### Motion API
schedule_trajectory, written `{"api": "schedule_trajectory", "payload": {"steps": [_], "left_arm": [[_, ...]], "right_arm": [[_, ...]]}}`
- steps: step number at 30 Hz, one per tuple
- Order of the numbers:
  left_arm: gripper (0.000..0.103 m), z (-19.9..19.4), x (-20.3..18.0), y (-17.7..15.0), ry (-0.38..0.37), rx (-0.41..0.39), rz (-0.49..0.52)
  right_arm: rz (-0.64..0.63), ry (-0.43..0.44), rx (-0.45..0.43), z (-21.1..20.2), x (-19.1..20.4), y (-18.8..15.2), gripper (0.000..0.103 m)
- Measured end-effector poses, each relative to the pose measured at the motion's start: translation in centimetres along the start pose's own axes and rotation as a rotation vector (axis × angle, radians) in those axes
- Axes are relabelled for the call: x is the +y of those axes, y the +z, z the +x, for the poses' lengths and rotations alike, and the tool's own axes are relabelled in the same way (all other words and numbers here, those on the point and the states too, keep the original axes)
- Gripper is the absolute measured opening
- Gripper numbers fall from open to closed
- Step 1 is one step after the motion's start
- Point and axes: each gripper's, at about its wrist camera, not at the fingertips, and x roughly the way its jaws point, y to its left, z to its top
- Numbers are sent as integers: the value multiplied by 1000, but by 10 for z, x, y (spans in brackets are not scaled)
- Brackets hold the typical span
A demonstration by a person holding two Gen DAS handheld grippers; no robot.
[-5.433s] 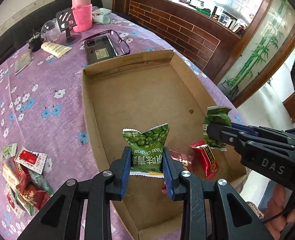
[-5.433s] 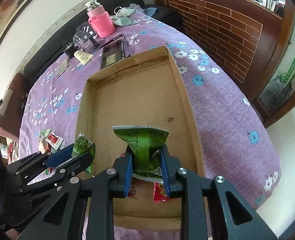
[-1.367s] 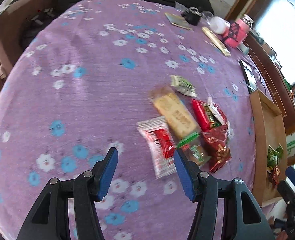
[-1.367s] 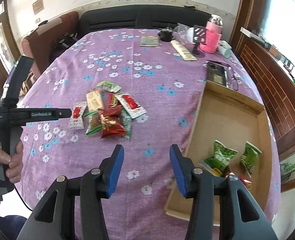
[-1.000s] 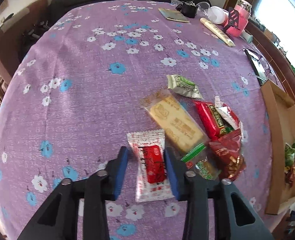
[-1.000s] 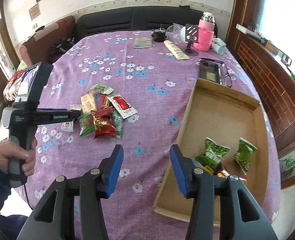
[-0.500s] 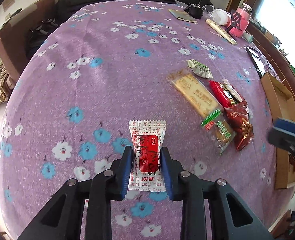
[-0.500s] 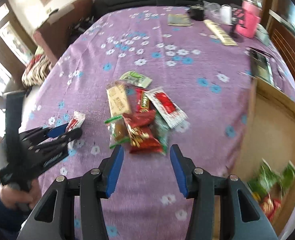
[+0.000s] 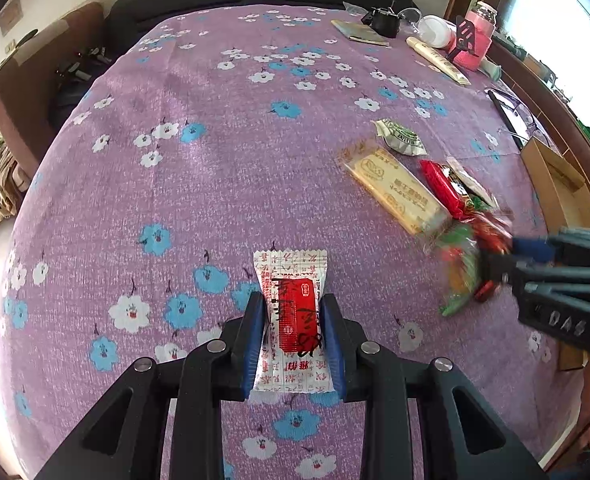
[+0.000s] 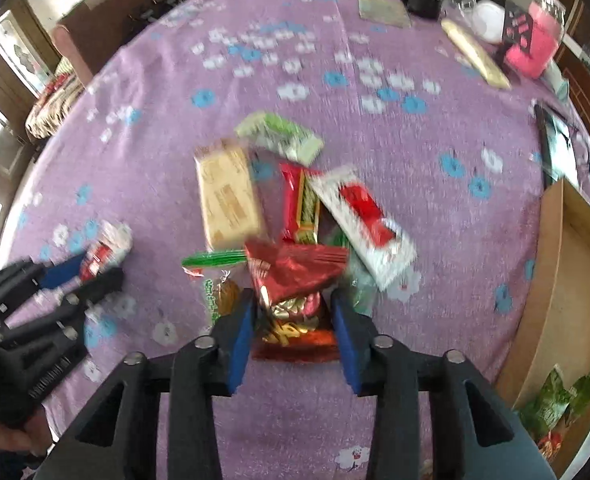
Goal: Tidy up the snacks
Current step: 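Grasp a white-red candy packet with the left gripper while the right grasps a red bag, then carry the white packet and red bag over the tray with both grippers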
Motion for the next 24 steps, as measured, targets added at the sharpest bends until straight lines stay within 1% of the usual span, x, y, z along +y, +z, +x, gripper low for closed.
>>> {"api": "schedule_trajectory", "payload": {"steps": [1,2,5,9,14,17,20,24], "left_arm": [[30,1,-1,1,6,-3,9],[30,1,-2,1,8,-6,11],[30,0,-2,0,8,-9,20],[29,-4,-4,-8,-19,-8,16],[29,-13,-10,-24,-90,-11,22],[28,-16,-17,-29,-124,2,28],[28,-20,-24,-30,-140,2,44],[28,-25,-34,-28,-138,-11,71]], "right_arm": [[13,12,-16,-3,-3,-4,30],[26,28,-5,-4,-5,-7,30],[66,78,-10,-14,-12,-21,29],[110,123,-15,-28,-17,-46,30],[81,86,-45,-44,-5,-71,30],[60,65,-68,-52,1,-75,30],[80,64,-75,-56,-7,-80,30],[104,70,-71,-55,-11,-82,30]]}}
